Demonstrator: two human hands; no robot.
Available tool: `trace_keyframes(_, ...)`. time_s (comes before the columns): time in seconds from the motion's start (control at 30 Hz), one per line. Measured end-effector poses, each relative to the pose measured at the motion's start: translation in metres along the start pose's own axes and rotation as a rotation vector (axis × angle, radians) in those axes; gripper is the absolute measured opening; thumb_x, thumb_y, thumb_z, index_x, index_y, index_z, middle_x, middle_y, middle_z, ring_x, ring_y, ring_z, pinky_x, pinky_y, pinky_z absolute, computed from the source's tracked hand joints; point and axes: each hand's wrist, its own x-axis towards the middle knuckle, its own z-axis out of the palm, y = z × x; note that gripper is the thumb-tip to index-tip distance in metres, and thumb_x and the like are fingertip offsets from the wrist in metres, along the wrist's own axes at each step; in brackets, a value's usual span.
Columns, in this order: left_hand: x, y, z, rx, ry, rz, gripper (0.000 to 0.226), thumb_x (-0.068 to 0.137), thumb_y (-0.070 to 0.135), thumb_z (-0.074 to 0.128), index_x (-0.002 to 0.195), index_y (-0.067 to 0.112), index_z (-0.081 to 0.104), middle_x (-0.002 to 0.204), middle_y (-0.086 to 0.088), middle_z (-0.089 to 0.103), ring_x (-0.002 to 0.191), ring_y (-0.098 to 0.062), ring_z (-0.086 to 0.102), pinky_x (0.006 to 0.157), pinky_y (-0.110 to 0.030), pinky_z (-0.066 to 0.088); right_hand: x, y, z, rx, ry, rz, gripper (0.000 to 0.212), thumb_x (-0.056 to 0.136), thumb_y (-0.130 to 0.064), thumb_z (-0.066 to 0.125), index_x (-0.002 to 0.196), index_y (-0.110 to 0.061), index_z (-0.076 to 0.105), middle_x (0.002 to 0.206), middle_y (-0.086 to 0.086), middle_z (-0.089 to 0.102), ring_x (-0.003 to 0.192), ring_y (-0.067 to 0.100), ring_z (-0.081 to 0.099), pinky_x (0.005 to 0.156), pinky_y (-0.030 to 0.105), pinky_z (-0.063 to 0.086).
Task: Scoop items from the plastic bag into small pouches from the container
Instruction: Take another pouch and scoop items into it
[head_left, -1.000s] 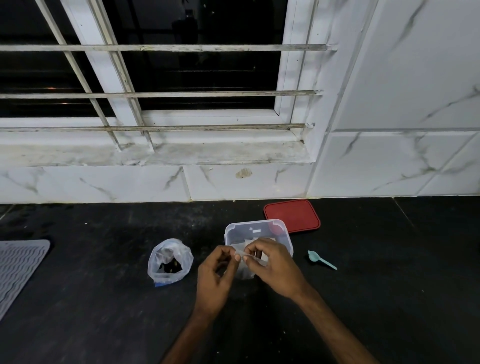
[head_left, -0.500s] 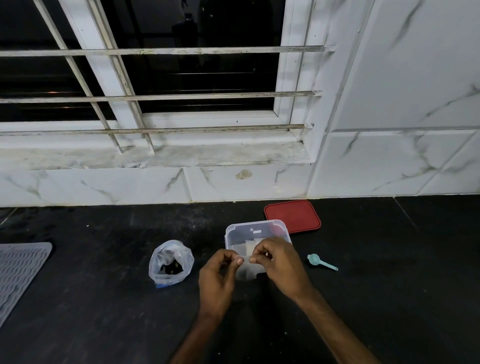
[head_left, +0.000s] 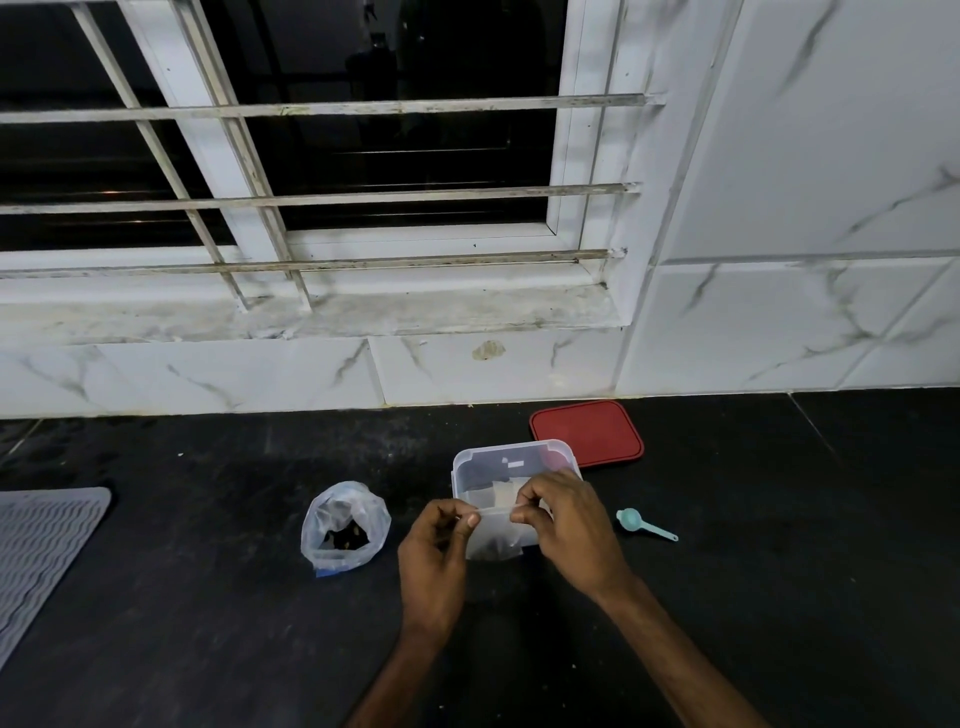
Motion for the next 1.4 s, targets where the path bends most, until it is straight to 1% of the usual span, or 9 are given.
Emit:
trace_keyframes(0.1, 0.001, -0.007, -0.002, 0.119, -0.037, -0.035, 0.012, 0.094, 0.013, 0.061, 0.088, 0.023, 0.065, 0.087, 0.008, 0.069, 0.086, -0.008, 0.066, 0.072, -0.020, 0.054, -0.001, 0.006, 0.001, 0.041, 0.008, 0.050, 0.012, 0.080, -0.025, 0.077, 0.072, -0.025, 0.067, 0.074, -0.018, 0.064, 0.078, -0.002, 0.057, 0.071, 0.012, 0.042)
trace_keyframes(0.23, -0.007, -0.025, -0.011, 0.292, -0.095, -0.076, 0.014, 0.089, 0.018, 0.068, 0.083, 0.030, 0.064, 0.086, 0.011, 0.068, 0.084, -0.003, 0.066, 0.069, -0.019, 0.053, -0.011, 0.021, 0.009, 0.099, -0.244, 0.219, 0.007, 0.082, -0.030, 0.076, 0.081, -0.024, 0.072, 0.078, -0.014, 0.068, 0.078, 0.000, 0.063, 0.077, 0.024, 0.054)
trace_keyframes(0.47, -0.012, -0.044, -0.021, 0.563, -0.204, -0.123, 0.014, 0.088, 0.030, 0.069, 0.083, 0.041, 0.063, 0.091, 0.020, 0.065, 0.082, 0.005, 0.063, 0.071, -0.015, 0.049, -0.020, 0.029, 0.038, -0.144, -0.308, 0.182, 0.009, 0.090, -0.028, 0.065, 0.095, -0.022, 0.069, 0.096, -0.009, 0.068, 0.086, 0.003, 0.061, 0.075, 0.016, 0.046)
trace_keyframes(0.63, -0.007, -0.048, -0.020, 0.707, -0.217, -0.090, 0.009, 0.093, 0.032, 0.060, 0.095, 0.041, 0.058, 0.096, 0.024, 0.058, 0.088, 0.007, 0.056, 0.067, -0.009, 0.040, -0.018, 0.033, 0.048, -0.320, -0.308, 0.089, 0.020, 0.093, -0.018, 0.058, 0.112, -0.024, 0.060, 0.112, -0.005, 0.066, 0.101, 0.012, 0.061, 0.083, 0.026, 0.052)
trace_keyframes(0.87, 0.004, -0.038, -0.020, 0.628, -0.119, 0.037, 0.018, 0.095, 0.031, 0.058, 0.112, 0.034, 0.055, 0.110, 0.023, 0.051, 0.100, 0.002, 0.056, 0.075, -0.016, 0.048, 0.011, 0.036, 0.028, -0.340, -0.185, 0.102, 0.014, 0.095, -0.024, 0.060, 0.108, -0.023, 0.066, 0.108, -0.008, 0.068, 0.096, 0.008, 0.064, 0.077, 0.024, 0.053)
trace_keyframes(0.97, 0.013, -0.030, -0.018, 0.602, -0.086, 0.058, 0.017, 0.094, 0.027, 0.060, 0.112, 0.029, 0.057, 0.109, 0.021, 0.052, 0.098, 0.000, 0.057, 0.072, -0.011, 0.045, 0.043, 0.049, 0.027, -0.363, -0.379, 0.247, 0.020, 0.091, -0.018, 0.067, 0.111, -0.017, 0.068, 0.108, 0.001, 0.070, 0.096, 0.012, 0.066, 0.083, 0.024, 0.050)
trace_keyframes(1.1, 0.018, -0.024, -0.016, 0.569, -0.091, 0.069, 0.016, 0.094, 0.024, 0.060, 0.109, 0.030, 0.058, 0.108, 0.021, 0.053, 0.097, 0.000, 0.058, 0.074, -0.014, 0.049, 0.076, 0.053, 0.037, -0.504, -0.686, 0.347, 0.040, 0.090, -0.019, 0.067, 0.127, -0.008, 0.058, 0.127, 0.010, 0.062, 0.116, 0.025, 0.059, 0.101, 0.035, 0.048)
trace_keyframes(1.23, 0.018, -0.019, -0.018, 0.560, -0.071, 0.066, 0.016, 0.094, 0.023, 0.060, 0.107, 0.031, 0.058, 0.107, 0.023, 0.052, 0.095, 0.002, 0.059, 0.074, -0.014, 0.050, 0.087, 0.059, 0.048, -0.612, -0.699, 0.304, 0.041, 0.099, -0.021, 0.052, 0.138, -0.010, 0.050, 0.135, 0.010, 0.057, 0.121, 0.025, 0.056, 0.102, 0.035, 0.045)
trace_keyframes(1.4, 0.018, -0.013, -0.022, 0.536, -0.023, 0.078, 0.019, 0.093, 0.019, 0.061, 0.103, 0.034, 0.056, 0.105, 0.021, 0.054, 0.093, 0.003, 0.059, 0.074, -0.016, 0.050, 0.084, 0.059, 0.053, -0.755, -0.707, 0.144, 0.035, 0.101, -0.021, 0.044, 0.132, -0.007, 0.055, 0.130, 0.011, 0.061, 0.118, 0.024, 0.058, 0.103, 0.035, 0.046)
